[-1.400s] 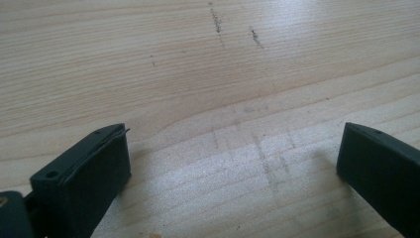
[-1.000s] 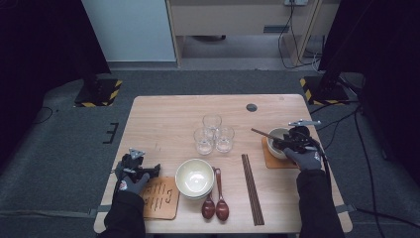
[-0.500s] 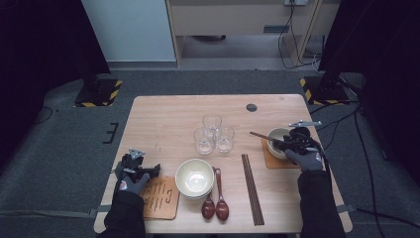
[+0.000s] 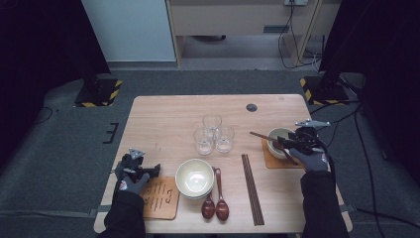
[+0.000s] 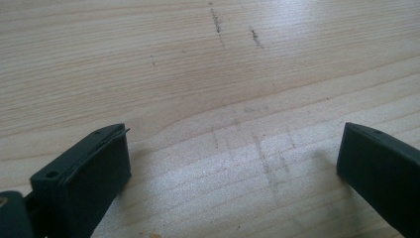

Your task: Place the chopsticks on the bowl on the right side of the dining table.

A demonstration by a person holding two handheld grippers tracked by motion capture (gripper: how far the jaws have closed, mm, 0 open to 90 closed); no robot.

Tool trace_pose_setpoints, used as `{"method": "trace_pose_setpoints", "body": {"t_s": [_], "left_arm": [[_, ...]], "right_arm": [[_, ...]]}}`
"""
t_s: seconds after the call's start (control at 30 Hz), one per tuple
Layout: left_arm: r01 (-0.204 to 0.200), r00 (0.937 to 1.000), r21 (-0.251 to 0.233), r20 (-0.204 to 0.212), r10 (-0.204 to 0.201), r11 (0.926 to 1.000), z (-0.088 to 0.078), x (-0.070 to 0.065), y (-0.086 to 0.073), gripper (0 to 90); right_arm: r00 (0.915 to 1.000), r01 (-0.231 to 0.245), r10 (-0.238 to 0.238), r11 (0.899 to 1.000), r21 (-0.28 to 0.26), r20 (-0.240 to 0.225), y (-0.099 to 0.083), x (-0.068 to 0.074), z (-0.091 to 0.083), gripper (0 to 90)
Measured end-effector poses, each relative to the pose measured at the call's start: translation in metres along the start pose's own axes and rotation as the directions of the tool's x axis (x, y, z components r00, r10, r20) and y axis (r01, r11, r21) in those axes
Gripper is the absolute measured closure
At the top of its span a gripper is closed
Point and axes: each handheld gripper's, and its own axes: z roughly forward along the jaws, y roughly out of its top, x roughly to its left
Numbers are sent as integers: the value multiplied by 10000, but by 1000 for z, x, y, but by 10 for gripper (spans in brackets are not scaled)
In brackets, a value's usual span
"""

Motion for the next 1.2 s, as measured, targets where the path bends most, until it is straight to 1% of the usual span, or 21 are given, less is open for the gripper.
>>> {"method": "trace_pose_setpoints", "body": {"t_s": [0.1,0.27,0.37,0.5,0.57,0.6,0.67,0.93,1.2], "left_arm": [[-2,10000,3,1,2,10000,0,0,0,0],[-1,10000,2,1,1,10000,0,0,0,0],[-1,10000,2,1,1,10000,0,0,0,0],[2,10000,1,1,-2,10000,0,0,0,0],[-3,10000,2,1,3,10000,0,0,0,0],[0,10000,1,1,0,10000,0,0,0,0],[-2,10000,2,1,2,10000,0,0,0,0],[2,10000,-2,-1,-2,10000,0,0,0,0],[-2,10000,2,0,2,10000,0,0,0,0]], "right_arm": [[10000,15,-13,9999,-160,93,-1,0,-6,489],[9998,16,-8,9993,-380,219,-5,0,-17,547],[9995,-92,104,9992,-386,305,-9,-2,-21,571],[9986,-79,95,9995,-318,520,-14,-4,-26,611],[9974,-155,183,9991,-404,691,-17,-6,-30,634],[9969,-282,311,9988,-405,716,-19,-8,-31,642],[9959,-377,413,9982,-457,800,-22,-11,-35,653],[9923,-650,673,9976,-257,1036,-37,-16,-45,673],[9868,-951,941,9955,14,1316,-44,-21,-49,692]]}}
